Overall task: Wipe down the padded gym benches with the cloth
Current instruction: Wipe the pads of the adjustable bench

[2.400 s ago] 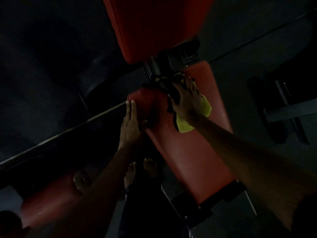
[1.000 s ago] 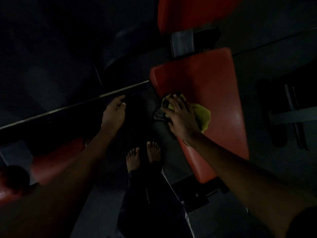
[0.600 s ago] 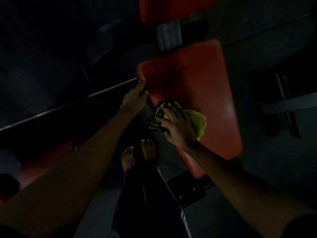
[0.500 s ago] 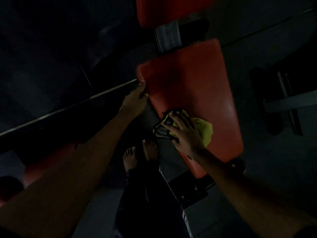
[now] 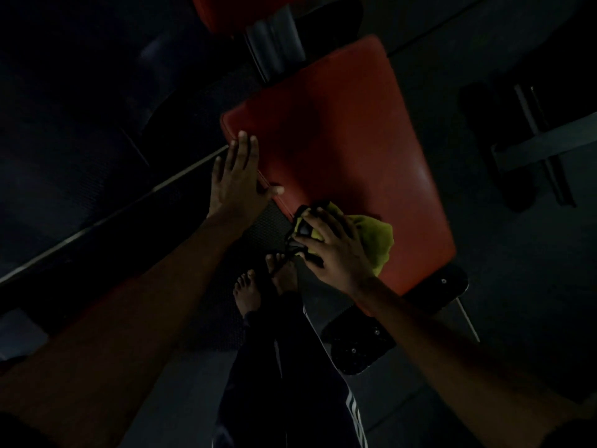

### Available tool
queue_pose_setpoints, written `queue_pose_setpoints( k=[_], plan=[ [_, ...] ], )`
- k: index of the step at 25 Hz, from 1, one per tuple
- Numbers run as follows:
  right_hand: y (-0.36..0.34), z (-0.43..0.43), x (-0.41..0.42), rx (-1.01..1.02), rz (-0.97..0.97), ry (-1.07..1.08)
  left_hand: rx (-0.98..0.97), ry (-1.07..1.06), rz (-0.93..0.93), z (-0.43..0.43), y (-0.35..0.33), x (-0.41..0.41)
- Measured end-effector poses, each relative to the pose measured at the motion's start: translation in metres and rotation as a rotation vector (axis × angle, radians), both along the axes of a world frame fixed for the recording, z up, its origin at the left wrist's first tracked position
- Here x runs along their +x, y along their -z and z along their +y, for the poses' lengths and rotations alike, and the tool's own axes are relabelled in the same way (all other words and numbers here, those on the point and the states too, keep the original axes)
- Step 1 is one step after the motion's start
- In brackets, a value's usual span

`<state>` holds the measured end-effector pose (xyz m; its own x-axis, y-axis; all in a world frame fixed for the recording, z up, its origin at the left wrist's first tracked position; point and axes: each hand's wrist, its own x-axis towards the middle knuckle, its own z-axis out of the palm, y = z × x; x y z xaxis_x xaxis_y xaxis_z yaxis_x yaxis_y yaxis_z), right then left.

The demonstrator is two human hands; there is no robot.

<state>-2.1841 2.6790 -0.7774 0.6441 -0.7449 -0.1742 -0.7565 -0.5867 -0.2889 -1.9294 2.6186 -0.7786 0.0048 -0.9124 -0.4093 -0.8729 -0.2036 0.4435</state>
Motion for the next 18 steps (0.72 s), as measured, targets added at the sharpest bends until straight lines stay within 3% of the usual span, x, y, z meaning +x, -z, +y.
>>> queue_pose_setpoints(
  k=[3,12,18],
  plan=[
    [-0.004,0.026,-0.021,0.008,0.020,0.091,0.013,0.088,-0.151,0.001,0.000,-0.001],
    [-0.012,0.025,0.002,0.051,0.046,0.262,0.024,0.092,-0.132,-0.002,-0.002,-0.005],
    [-0.004,0.032,-0.016,0.043,0.037,0.188,-0.032,-0.112,0.174,0.010,-0.001,-0.009]
  ],
)
